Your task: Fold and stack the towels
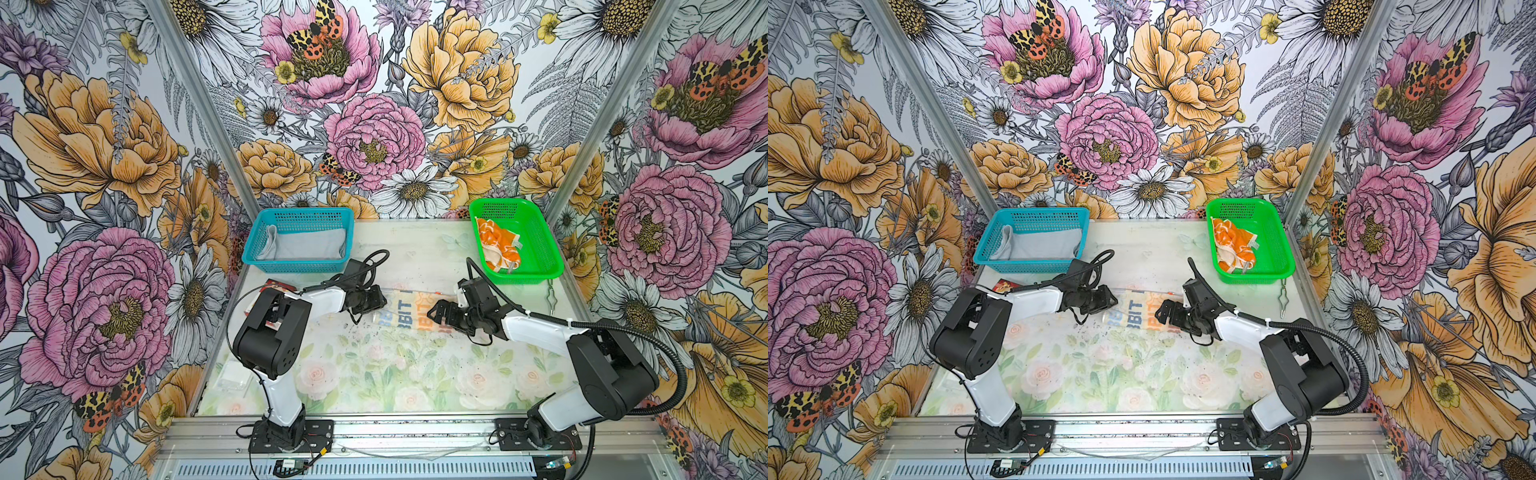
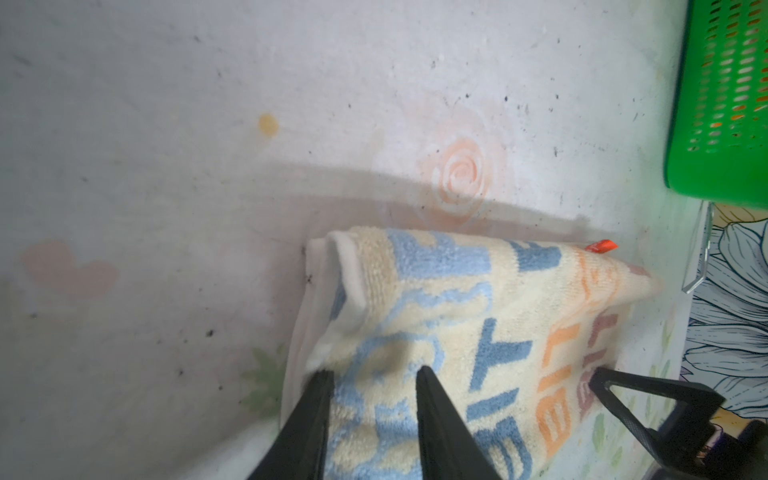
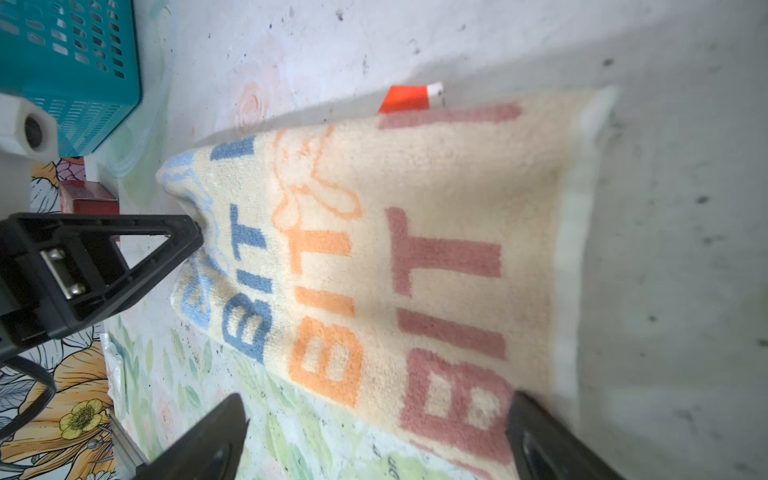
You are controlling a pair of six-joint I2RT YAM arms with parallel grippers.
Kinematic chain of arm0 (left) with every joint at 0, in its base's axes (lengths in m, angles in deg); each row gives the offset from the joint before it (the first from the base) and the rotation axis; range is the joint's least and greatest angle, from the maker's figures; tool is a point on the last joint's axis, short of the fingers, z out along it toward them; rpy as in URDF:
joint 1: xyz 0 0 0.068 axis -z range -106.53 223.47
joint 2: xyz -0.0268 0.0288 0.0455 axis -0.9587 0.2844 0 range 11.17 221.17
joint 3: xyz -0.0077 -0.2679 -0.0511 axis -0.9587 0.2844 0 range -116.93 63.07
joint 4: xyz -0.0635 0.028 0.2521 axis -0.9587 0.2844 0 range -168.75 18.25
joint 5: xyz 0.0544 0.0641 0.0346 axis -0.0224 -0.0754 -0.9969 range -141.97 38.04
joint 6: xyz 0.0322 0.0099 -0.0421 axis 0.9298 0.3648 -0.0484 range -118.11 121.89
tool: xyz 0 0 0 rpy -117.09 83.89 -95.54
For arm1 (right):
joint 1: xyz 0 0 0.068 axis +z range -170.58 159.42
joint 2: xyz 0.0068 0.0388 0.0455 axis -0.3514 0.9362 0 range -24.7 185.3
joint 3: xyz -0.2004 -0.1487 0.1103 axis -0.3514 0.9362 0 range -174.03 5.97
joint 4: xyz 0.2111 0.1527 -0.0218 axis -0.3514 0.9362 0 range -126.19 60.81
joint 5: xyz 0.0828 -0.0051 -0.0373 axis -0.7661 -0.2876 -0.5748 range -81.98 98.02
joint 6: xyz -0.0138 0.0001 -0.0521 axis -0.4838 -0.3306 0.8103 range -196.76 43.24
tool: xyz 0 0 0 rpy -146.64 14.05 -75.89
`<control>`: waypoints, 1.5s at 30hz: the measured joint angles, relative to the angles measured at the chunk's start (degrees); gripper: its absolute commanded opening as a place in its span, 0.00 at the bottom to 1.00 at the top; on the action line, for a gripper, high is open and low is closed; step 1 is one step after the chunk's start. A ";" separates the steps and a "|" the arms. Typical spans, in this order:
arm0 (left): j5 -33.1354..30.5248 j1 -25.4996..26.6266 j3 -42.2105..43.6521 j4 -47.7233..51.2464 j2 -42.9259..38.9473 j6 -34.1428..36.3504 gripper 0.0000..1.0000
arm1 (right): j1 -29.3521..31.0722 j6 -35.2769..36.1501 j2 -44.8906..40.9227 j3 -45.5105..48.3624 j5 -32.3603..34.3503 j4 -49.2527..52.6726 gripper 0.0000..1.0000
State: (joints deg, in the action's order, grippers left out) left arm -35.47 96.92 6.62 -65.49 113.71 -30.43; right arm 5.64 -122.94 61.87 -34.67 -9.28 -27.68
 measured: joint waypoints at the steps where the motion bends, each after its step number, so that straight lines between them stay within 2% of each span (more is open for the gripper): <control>1: -0.70 -0.07 0.35 0.04 -0.76 0.37 0.43 | -0.09 0.28 -0.37 -0.02 0.68 0.83 0.99; 5: -3.19 -0.81 2.80 1.14 -6.99 1.40 0.48 | -0.44 1.99 -1.46 -1.07 3.91 6.03 0.99; 8: -1.79 -2.03 4.11 0.35 -10.21 1.38 0.48 | -0.42 4.02 -1.44 -2.99 5.20 8.70 0.99; 12: 2.84 -3.85 5.05 -2.49 -7.28 1.11 0.49 | -0.07 7.48 -0.17 -8.24 5.03 10.19 0.99; 20: 7.19 -4.20 7.91 -5.18 -4.37 -0.68 0.52 | 1.40 11.80 5.92 -18.38 2.10 8.81 0.99; 28: 13.20 -6.51 7.91 -7.61 -2.51 -2.29 0.60 | 0.81 12.07 15.63 -18.93 0.50 7.78 0.99; 32: 15.98 -7.10 8.13 -8.90 -1.66 -2.38 0.59 | -0.52 12.48 16.04 -19.08 -0.63 6.97 0.99; 38: 22.45 -7.23 8.15 -17.14 2.38 -5.29 0.60 | -1.51 12.81 16.41 -19.32 -1.57 6.38 0.99; 45: 26.51 -6.99 10.21 -27.17 5.03 -9.35 0.60 | -1.51 12.81 16.70 -19.50 -1.86 6.21 0.99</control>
State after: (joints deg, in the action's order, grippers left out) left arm -8.96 89.92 16.83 -92.66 118.74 -39.78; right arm 4.13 -110.13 78.57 -54.17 -11.14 -21.47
